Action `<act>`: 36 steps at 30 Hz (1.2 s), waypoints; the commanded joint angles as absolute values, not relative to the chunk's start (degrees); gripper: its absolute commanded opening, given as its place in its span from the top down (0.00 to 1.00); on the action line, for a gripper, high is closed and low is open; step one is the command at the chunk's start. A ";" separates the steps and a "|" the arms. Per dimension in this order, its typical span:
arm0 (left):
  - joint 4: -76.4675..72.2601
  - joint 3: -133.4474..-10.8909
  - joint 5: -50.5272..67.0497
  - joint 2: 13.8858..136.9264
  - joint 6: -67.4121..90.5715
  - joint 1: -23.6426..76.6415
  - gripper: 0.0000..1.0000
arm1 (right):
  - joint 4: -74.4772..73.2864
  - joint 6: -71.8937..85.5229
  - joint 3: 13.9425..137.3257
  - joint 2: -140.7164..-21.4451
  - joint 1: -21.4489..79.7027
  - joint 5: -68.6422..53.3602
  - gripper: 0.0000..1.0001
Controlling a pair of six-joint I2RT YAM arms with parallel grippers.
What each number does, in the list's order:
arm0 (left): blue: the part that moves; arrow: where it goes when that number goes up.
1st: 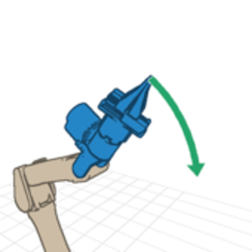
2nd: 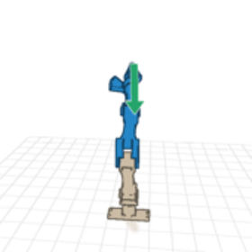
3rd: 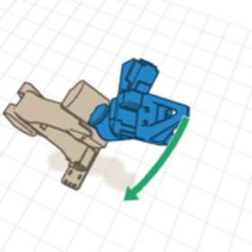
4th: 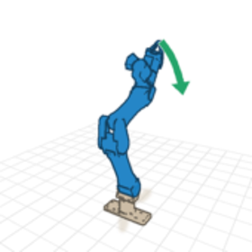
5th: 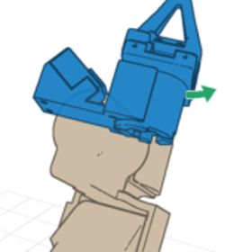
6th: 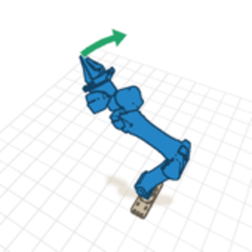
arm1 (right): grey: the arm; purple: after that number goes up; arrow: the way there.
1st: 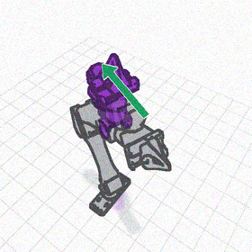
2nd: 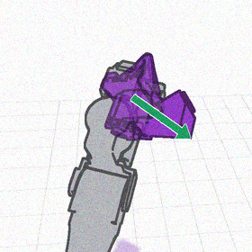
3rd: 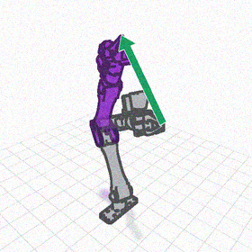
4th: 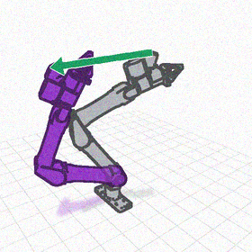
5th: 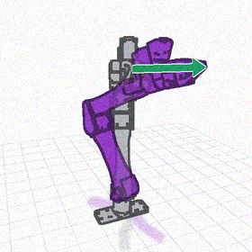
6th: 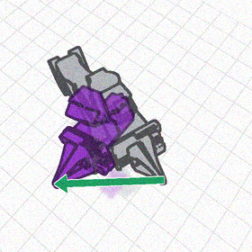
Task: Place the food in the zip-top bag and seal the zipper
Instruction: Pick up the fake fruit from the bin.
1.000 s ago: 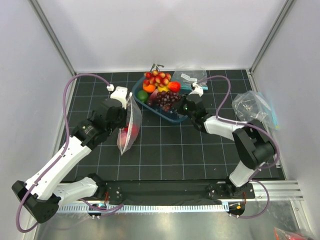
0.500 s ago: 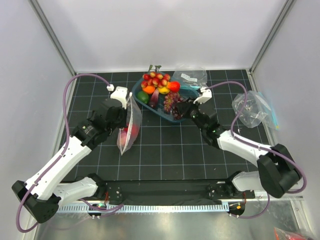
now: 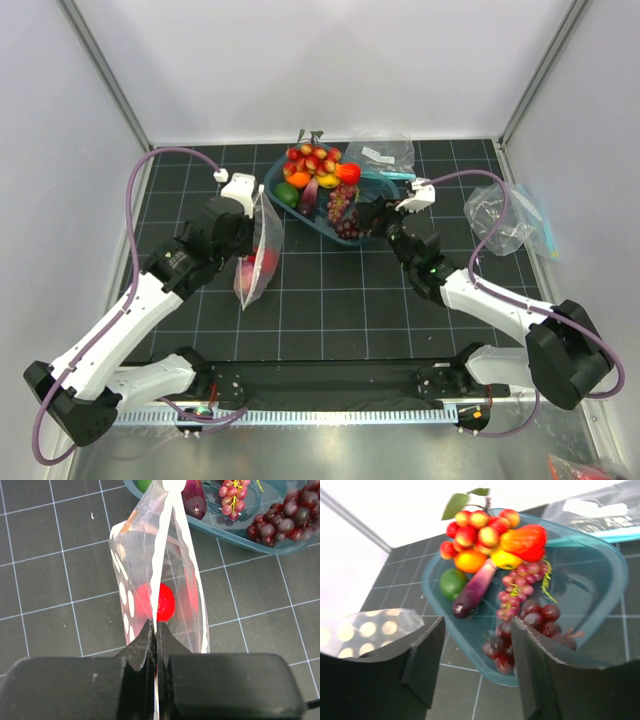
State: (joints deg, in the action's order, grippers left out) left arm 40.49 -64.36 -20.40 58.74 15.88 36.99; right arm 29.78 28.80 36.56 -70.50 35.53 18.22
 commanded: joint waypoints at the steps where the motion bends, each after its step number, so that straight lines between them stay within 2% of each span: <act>1: 38.32 -64.34 -21.18 58.53 15.03 36.65 1.00 | 31.38 30.58 36.30 -70.05 35.68 23.46 0.36; 8: 38.41 -64.34 -21.01 58.54 15.03 36.65 1.00 | 22.77 34.10 39.19 -70.31 35.42 29.18 0.33; 9: 38.32 -64.34 -21.09 58.36 15.03 36.65 1.00 | 20.85 35.23 39.90 -70.49 35.42 29.44 0.22; 12: 38.32 -64.34 -20.92 58.36 15.03 36.65 1.00 | 16.64 37.96 42.44 -71.98 34.63 29.27 0.01; 17: 38.32 -64.34 -20.74 58.36 15.03 36.65 1.00 | 3.53 41.58 52.89 -79.26 34.28 27.34 0.00; 24: 38.32 -64.34 -20.57 58.36 15.03 36.65 1.00 | -12.98 31.57 68.96 -85.33 35.51 34.54 0.00; 30: 38.32 -64.34 -20.22 58.45 15.12 36.65 1.00 | -30.10 22.43 84.78 -95.00 35.42 29.11 0.00; 36: 38.41 -64.34 -20.21 58.27 15.12 36.65 1.00 | -40.58 20.65 91.92 -103.96 34.46 26.72 0.00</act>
State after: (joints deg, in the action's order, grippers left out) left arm 40.49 -64.36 -20.36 58.74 15.84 36.99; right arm -29.61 23.81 88.25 -101.14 35.09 28.25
